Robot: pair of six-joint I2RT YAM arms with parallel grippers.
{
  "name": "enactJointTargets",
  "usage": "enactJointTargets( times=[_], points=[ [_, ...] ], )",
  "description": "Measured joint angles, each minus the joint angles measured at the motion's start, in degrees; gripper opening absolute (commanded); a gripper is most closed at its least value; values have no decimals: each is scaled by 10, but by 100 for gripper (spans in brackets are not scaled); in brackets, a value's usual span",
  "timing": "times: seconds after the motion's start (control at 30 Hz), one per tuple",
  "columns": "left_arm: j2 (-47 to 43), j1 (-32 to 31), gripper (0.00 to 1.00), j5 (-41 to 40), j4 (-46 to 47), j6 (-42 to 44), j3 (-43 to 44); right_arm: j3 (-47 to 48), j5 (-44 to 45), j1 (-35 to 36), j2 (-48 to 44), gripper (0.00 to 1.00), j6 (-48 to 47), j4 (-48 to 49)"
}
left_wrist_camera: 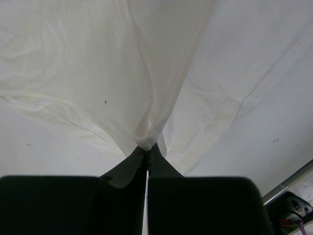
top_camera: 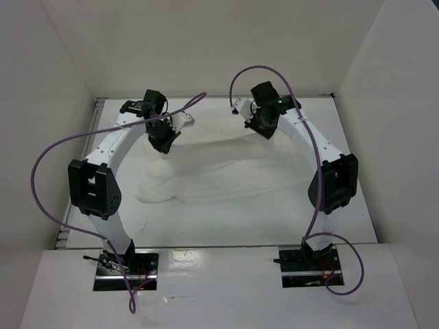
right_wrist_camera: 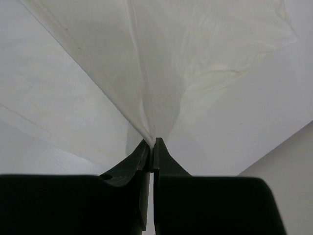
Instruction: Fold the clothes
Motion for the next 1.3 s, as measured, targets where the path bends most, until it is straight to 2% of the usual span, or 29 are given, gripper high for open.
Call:
enactJointTargets(
  times=[0.3, 0.5, 0.93, 1.3],
  points=[
    [-20, 0, 0, 3, -38, 3, -3, 0, -22, -3, -9, 0, -15, -50],
    [-41, -12, 0, 3, -50, 3, -58, -1, -44, -3, -9, 0, -26, -85],
    [-45, -45, 0, 19, -47, 14, -180, -131, -74, 14, -14, 0, -38, -101],
    [-43, -63, 2, 26, -28, 14, -224, -189, -83, 24, -14, 1, -38, -98]
  ],
)
